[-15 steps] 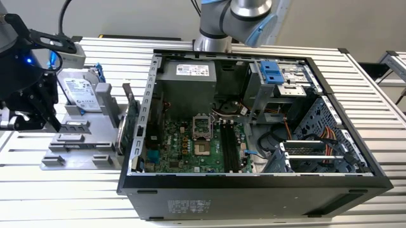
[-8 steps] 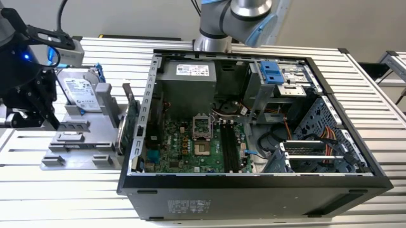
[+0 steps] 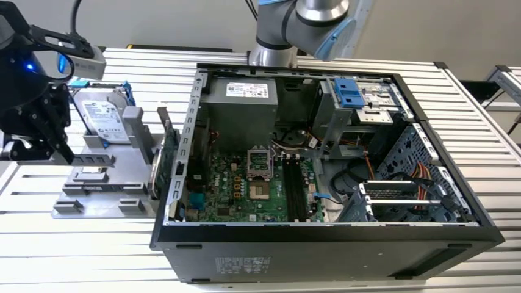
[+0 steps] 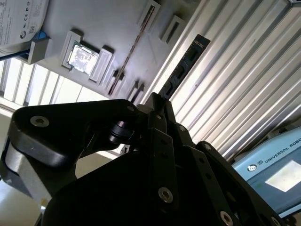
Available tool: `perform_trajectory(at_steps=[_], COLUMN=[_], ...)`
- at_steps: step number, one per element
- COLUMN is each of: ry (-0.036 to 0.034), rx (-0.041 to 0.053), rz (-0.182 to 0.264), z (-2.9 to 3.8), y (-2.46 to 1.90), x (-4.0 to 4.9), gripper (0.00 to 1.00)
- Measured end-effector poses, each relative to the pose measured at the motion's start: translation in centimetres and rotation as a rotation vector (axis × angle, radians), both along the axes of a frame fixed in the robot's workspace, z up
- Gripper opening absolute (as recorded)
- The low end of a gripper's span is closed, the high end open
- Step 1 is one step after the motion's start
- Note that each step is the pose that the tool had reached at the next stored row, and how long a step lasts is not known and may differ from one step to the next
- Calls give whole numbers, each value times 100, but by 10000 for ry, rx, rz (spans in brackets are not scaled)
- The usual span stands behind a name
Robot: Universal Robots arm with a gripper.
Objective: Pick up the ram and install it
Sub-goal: 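Pick up the ram and move it above insertion slot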
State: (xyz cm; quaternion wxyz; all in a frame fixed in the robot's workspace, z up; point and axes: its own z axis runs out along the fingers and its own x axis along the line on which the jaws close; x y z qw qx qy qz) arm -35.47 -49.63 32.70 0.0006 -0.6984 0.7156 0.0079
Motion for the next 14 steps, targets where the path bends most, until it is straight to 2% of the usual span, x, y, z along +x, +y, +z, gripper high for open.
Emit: perform_trajectory(at_steps=[14], ry=[2], rx=[0], rz=[-1], z=[98], y=[0], x=[0], gripper=[0])
